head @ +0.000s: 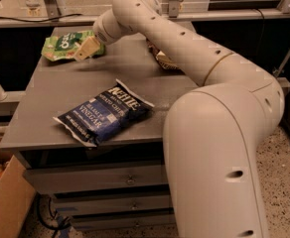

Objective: Move green rice chip bag near blue chip bag

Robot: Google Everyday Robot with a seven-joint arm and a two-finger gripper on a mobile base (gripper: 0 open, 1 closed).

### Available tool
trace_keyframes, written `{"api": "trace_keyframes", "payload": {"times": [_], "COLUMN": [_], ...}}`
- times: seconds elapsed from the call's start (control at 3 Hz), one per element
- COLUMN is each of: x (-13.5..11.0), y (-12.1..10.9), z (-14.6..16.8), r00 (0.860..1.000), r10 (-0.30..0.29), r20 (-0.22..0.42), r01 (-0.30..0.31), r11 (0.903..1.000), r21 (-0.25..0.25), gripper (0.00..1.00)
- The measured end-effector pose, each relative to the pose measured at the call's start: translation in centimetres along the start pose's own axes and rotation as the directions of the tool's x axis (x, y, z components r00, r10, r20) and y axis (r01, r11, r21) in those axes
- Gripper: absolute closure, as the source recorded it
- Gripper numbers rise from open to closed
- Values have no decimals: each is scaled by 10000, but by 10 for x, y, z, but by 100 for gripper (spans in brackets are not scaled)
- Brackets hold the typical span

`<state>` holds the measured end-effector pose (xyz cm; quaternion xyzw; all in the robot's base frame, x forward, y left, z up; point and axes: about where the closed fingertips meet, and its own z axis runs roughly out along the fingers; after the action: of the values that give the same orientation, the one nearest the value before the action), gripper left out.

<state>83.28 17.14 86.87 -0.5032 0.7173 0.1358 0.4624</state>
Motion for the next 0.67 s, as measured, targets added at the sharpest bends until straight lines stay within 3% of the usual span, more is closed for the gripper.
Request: {"api": "trace_keyframes", "payload": {"times": [0.33, 0.67], "x": [7, 9], "y": [-5, -10], "z": [10, 14], "r00": [9996, 9989], "r10": [267, 430], "r20": [-106, -197], "r01": [-266, -424], "r11": [9996, 9988], "r21": [83, 253], "gripper": [0, 18]}}
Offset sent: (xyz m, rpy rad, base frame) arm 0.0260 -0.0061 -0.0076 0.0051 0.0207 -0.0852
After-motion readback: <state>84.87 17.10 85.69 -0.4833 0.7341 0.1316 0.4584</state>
